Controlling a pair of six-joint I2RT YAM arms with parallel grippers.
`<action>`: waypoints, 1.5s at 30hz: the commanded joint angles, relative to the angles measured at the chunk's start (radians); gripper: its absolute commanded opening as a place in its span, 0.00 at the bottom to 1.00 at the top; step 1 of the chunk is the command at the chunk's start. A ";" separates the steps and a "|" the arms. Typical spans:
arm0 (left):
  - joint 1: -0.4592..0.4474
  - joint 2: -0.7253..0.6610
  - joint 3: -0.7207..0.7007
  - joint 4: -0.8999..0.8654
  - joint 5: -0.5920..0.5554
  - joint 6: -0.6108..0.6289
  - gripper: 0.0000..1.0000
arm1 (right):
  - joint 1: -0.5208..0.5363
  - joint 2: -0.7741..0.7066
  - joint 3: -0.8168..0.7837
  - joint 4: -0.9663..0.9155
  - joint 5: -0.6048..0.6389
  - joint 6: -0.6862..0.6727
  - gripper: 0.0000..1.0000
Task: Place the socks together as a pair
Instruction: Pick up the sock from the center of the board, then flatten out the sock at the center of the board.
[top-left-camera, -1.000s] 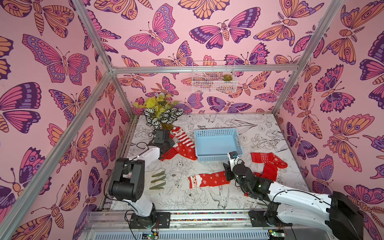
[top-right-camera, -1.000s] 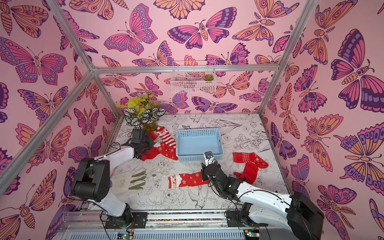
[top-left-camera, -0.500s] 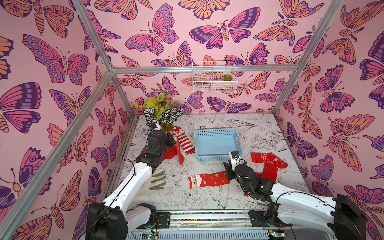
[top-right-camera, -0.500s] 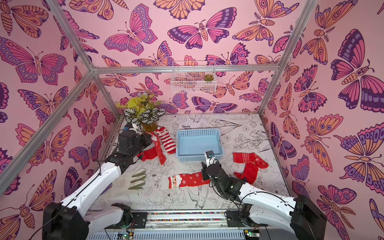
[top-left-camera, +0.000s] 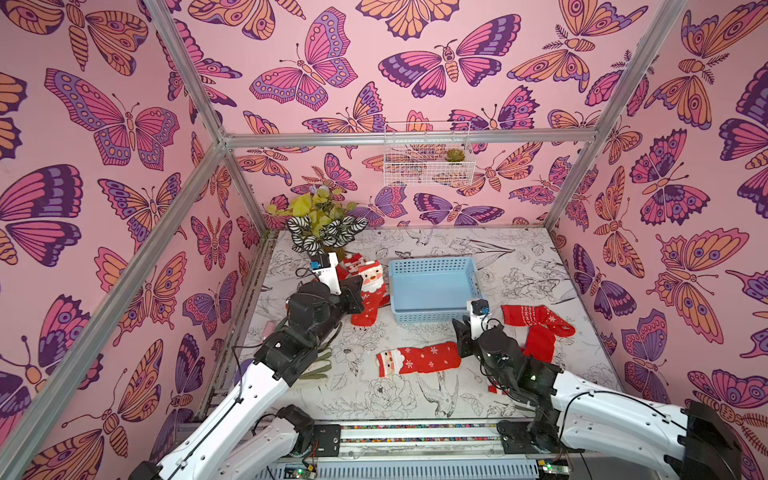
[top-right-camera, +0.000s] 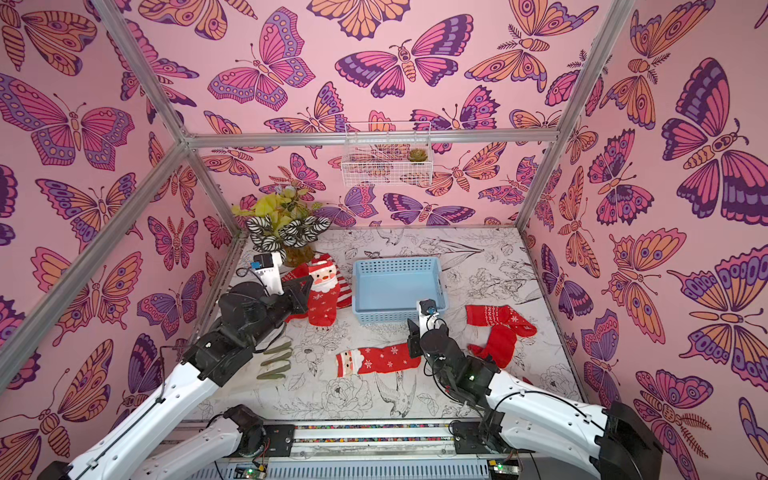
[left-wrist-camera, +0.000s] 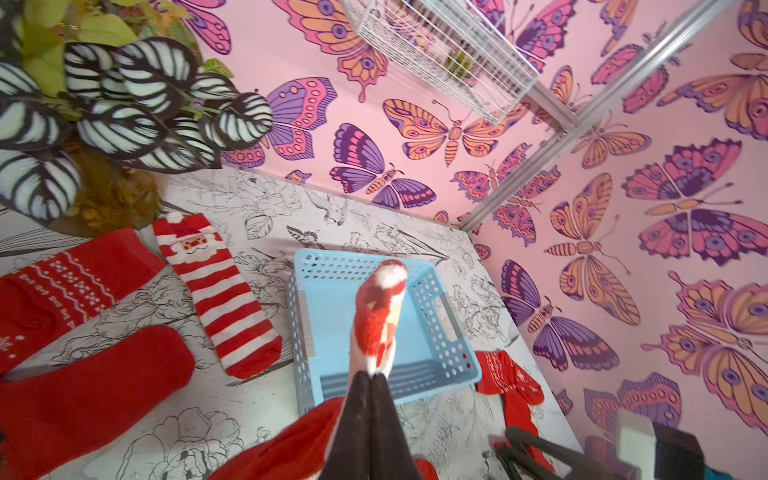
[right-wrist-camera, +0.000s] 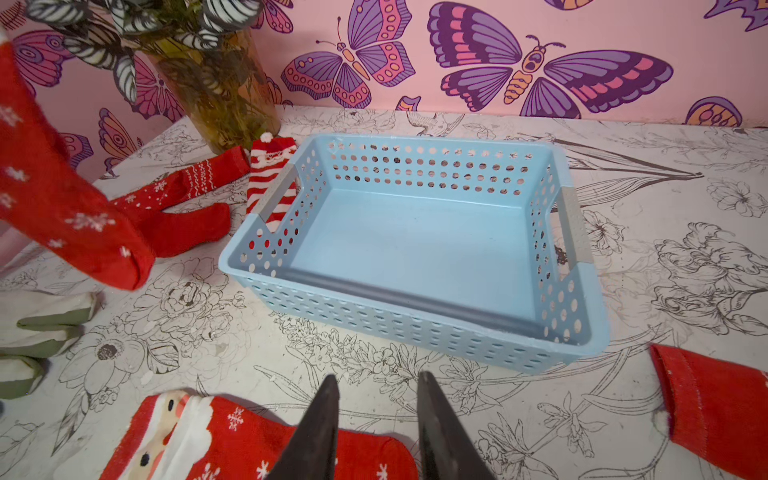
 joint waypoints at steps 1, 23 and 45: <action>-0.075 -0.002 -0.001 -0.033 -0.040 0.029 0.00 | -0.005 -0.044 -0.026 -0.016 0.053 0.006 0.34; -0.619 0.189 -0.198 0.171 -0.739 -0.463 0.00 | -0.005 -0.301 0.073 -0.617 0.137 0.378 0.35; -0.416 0.087 -0.441 -0.169 -0.701 -0.756 0.60 | 0.131 0.363 0.261 -0.339 -0.208 0.558 0.37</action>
